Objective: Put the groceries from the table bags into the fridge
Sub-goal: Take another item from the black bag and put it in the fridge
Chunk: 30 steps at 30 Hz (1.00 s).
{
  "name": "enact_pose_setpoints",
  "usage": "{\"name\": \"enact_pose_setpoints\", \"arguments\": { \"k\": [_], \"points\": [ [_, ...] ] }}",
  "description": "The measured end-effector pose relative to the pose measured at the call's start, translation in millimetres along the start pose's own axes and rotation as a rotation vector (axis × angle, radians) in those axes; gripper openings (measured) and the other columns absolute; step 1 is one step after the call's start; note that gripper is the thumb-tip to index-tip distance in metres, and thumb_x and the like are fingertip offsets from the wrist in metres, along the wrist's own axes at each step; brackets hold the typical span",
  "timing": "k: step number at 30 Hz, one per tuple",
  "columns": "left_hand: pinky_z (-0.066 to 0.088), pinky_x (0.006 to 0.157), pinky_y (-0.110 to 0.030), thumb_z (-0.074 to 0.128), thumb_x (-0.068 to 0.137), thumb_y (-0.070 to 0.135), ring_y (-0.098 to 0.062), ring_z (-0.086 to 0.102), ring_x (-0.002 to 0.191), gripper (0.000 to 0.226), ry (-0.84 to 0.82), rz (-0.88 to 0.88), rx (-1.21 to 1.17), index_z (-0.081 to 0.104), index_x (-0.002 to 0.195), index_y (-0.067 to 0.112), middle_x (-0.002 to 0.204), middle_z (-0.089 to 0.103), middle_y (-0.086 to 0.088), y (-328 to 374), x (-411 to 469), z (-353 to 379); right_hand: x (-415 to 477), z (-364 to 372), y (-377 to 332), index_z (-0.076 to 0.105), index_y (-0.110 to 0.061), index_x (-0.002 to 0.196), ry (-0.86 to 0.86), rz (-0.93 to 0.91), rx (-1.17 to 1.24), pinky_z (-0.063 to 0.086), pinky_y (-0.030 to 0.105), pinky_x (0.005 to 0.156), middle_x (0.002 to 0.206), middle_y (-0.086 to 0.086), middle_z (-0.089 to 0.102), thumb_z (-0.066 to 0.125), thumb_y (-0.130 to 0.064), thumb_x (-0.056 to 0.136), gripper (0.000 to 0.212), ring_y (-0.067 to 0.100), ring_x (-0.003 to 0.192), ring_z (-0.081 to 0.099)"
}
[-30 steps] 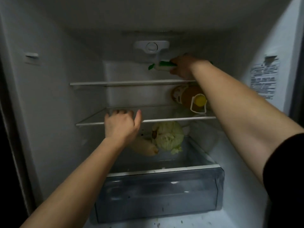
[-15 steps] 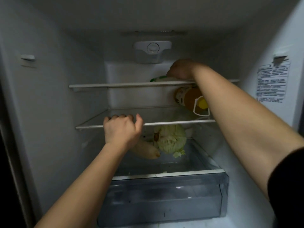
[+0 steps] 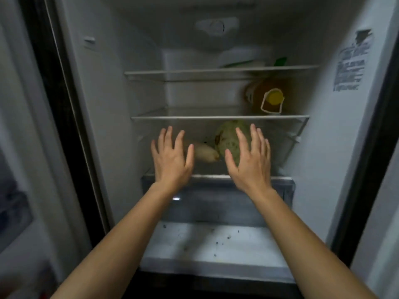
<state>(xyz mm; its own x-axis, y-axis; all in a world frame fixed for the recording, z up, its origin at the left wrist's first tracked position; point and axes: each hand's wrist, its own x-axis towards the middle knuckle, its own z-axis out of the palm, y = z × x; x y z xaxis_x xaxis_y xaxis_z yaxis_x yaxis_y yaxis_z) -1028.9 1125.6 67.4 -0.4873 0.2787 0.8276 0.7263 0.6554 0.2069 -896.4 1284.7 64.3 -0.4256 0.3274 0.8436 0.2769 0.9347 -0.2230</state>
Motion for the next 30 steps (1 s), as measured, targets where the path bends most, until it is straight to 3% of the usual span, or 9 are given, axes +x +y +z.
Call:
{"name": "enact_pose_setpoints", "arguments": {
  "k": [6, 9, 12, 16, 21, 23, 27, 30],
  "points": [
    [0.026, 0.113, -0.06, 0.037, 0.097, 0.046, -0.037, 0.033, 0.142, 0.057, -0.142, -0.047, 0.08, 0.05, 0.14, 0.011, 0.153, 0.037, -0.019, -30, -134, -27, -79, 22, 3, 0.031, -0.019, 0.154, -0.149, 0.014, 0.052, 0.013, 0.051, 0.122, 0.163, 0.019, 0.016, 0.046, -0.047, 0.097, 0.065, 0.034, 0.151, 0.013],
    [0.025, 0.113, -0.061, 0.032, 0.096, 0.05, -0.038, 0.032, 0.142, 0.062, -0.3, -0.093, 0.172, 0.048, 0.142, 0.011, 0.153, 0.037, -0.021, -48, -181, -48, -111, 33, -4, 0.021, -0.019, 0.157, -0.357, 0.019, 0.007, 0.009, 0.051, 0.123, 0.165, 0.018, 0.009, 0.044, -0.047, 0.098, 0.069, 0.034, 0.152, 0.007],
    [0.022, 0.116, -0.056, 0.024, 0.095, 0.055, -0.035, 0.027, 0.145, 0.067, -0.396, -0.122, 0.233, 0.044, 0.145, 0.015, 0.156, 0.034, -0.018, -62, -202, -73, -130, 35, -11, 0.012, -0.016, 0.159, -0.531, 0.054, -0.058, 0.008, 0.052, 0.123, 0.166, 0.018, 0.001, 0.042, -0.049, 0.099, 0.074, 0.035, 0.153, 0.001],
    [0.019, 0.118, -0.051, 0.017, 0.093, 0.057, -0.034, 0.025, 0.146, 0.072, -0.47, -0.113, 0.229, 0.039, 0.149, 0.017, 0.159, 0.029, -0.016, -75, -213, -93, -151, 21, -20, 0.011, -0.015, 0.158, -0.627, 0.155, -0.067, 0.013, 0.051, 0.122, 0.165, 0.019, 0.005, 0.043, -0.048, 0.1, 0.075, 0.036, 0.152, 0.006],
    [0.014, 0.119, -0.053, 0.025, 0.099, 0.054, -0.033, 0.013, 0.149, 0.066, -0.572, -0.054, 0.206, 0.027, 0.154, 0.018, 0.162, 0.017, -0.016, -73, -212, -102, -168, -5, -29, 0.008, -0.014, 0.159, -0.759, 0.213, -0.043, 0.019, 0.049, 0.121, 0.166, 0.016, 0.003, 0.053, -0.041, 0.098, 0.081, 0.035, 0.152, 0.009],
    [0.01, 0.12, -0.054, 0.03, 0.101, 0.052, -0.03, 0.004, 0.151, 0.065, -0.627, -0.043, 0.198, 0.017, 0.156, 0.021, 0.164, 0.006, -0.013, -70, -206, -102, -167, -10, -31, 0.008, -0.014, 0.159, -0.803, 0.265, 0.074, 0.021, 0.046, 0.12, 0.166, 0.013, 0.005, 0.057, -0.033, 0.096, 0.082, 0.033, 0.152, 0.01],
    [0.011, 0.121, -0.055, 0.034, 0.101, 0.051, -0.03, -0.002, 0.151, 0.069, -0.689, -0.058, 0.147, 0.008, 0.157, 0.02, 0.165, -0.002, -0.013, -63, -188, -91, -147, -1, -33, 0.017, -0.019, 0.158, -0.749, 0.678, 0.552, 0.032, 0.043, 0.117, 0.164, 0.004, 0.021, 0.058, -0.022, 0.095, 0.075, 0.029, 0.146, 0.03],
    [0.012, 0.12, -0.054, 0.036, 0.1, 0.051, -0.029, -0.002, 0.151, 0.072, -0.696, -0.017, 0.153, 0.006, 0.157, 0.019, 0.165, -0.005, -0.011, -56, -164, -70, -127, 12, -29, 0.019, -0.021, 0.157, -0.679, 0.878, 0.805, 0.045, 0.046, 0.108, 0.163, 0.001, 0.025, 0.053, -0.015, 0.098, 0.068, 0.025, 0.13, 0.048]
  ]
}}
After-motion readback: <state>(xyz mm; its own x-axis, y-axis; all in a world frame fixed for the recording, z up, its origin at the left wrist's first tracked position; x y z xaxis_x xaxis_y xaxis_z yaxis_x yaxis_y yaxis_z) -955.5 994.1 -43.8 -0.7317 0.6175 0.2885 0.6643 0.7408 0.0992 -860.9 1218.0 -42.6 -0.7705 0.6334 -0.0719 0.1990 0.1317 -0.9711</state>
